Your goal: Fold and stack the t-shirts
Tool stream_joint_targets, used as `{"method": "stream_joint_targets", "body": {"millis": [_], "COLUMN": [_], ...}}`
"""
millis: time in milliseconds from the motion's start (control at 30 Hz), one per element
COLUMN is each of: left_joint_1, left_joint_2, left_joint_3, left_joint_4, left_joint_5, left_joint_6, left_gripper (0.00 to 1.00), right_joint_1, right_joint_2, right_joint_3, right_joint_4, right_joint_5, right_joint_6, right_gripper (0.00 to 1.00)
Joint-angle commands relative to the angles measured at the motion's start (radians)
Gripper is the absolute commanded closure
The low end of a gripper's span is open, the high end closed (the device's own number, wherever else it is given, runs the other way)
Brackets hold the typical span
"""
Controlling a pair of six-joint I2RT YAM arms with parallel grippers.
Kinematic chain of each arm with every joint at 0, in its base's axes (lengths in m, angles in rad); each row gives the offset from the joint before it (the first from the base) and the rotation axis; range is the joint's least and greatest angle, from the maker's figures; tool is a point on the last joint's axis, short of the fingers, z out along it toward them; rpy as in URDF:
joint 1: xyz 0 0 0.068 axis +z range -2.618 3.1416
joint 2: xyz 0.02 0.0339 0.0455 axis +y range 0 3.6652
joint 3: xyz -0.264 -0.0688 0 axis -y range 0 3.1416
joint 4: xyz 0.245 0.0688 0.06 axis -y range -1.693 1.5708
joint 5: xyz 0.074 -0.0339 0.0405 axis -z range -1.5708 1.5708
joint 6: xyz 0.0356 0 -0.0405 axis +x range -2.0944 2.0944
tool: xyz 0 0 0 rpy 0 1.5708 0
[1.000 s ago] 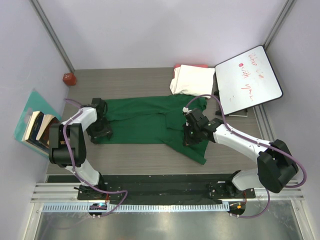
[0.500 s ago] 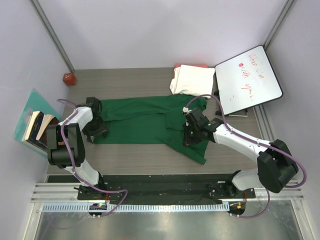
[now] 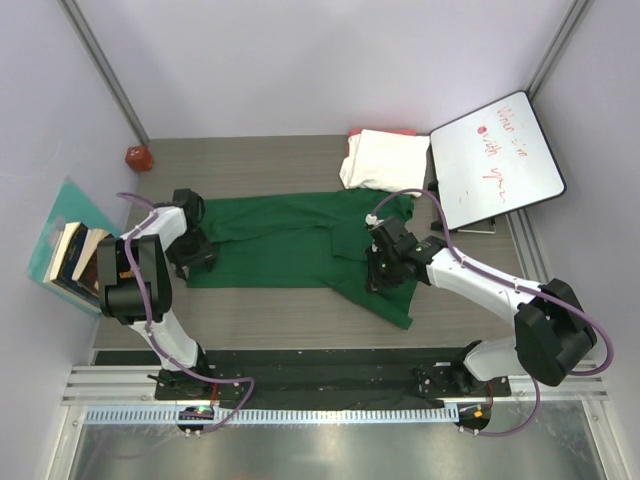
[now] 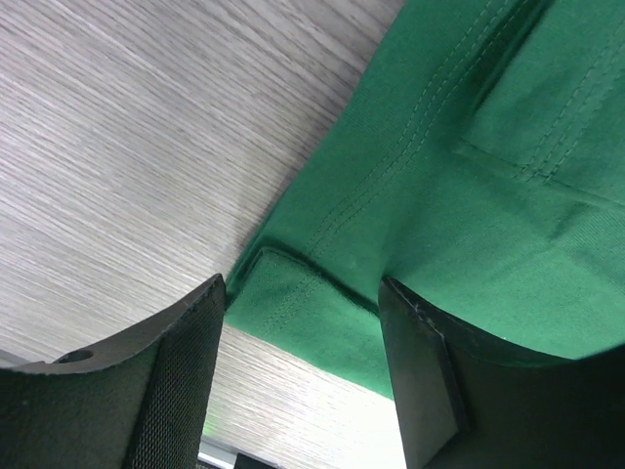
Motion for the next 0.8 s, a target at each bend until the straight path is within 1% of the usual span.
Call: {"method": "stream_joint_targets", "body": {"millis": [0, 33, 267, 300, 333, 400, 567, 600, 767], "left_joint_1": [0.007, 0.007, 0.007, 0.007, 0.007, 0.007, 0.007, 0.007, 0.007], "left_joint_2": [-0.028, -0.042, -0.084, -0.087, -0.09, -0.101, -0.117, -0.119, -0.134], "left_joint_3": [-0.013, -0.015, -0.029, -0.029, -0.029, -0.029, -0.025, -0.025, -0.025], "left_joint_4": [-0.01, -0.013, -0.036, -0.037, -0.042, -0.047, -0.056, -0.059, -0.067], "left_joint_5": [0.002, -0.001, -0.03, -0.031, -0.031, -0.031, -0.033, -0.033, -0.048], "left_joint_6": [0.005, 0.005, 0.007, 0.007, 0.005, 0.005, 0.005, 0.007, 0.005], "left_gripper": [0.38, 0.4, 0.46, 0.47, 0.52, 0.55, 0.57, 0.59, 0.64], "right_joint_1": [-0.001, -0.004, -0.006, -0.006, -0.007, -0.007, -0.009, -0.009, -0.009], "right_joint_2": [-0.01, -0.009, -0.006, -0.007, -0.009, -0.007, -0.009, -0.009, -0.007], "right_joint_3": [0.016, 0.016, 0.014, 0.013, 0.011, 0.008, 0.004, 0.002, 0.002], "right_joint_4": [0.017, 0.017, 0.018, 0.02, 0.018, 0.018, 0.021, 0.02, 0.021], "right_joint_5": [0.011, 0.011, 0.011, 0.011, 0.011, 0.012, 0.008, 0.009, 0.008], "right_joint_6": [0.009, 0.007, 0.007, 0.007, 0.007, 0.007, 0.012, 0.013, 0.015], "right_gripper": [0.99, 0.99, 0.99, 0.99, 0.99, 0.99, 0.99, 0.99, 0.99]}}
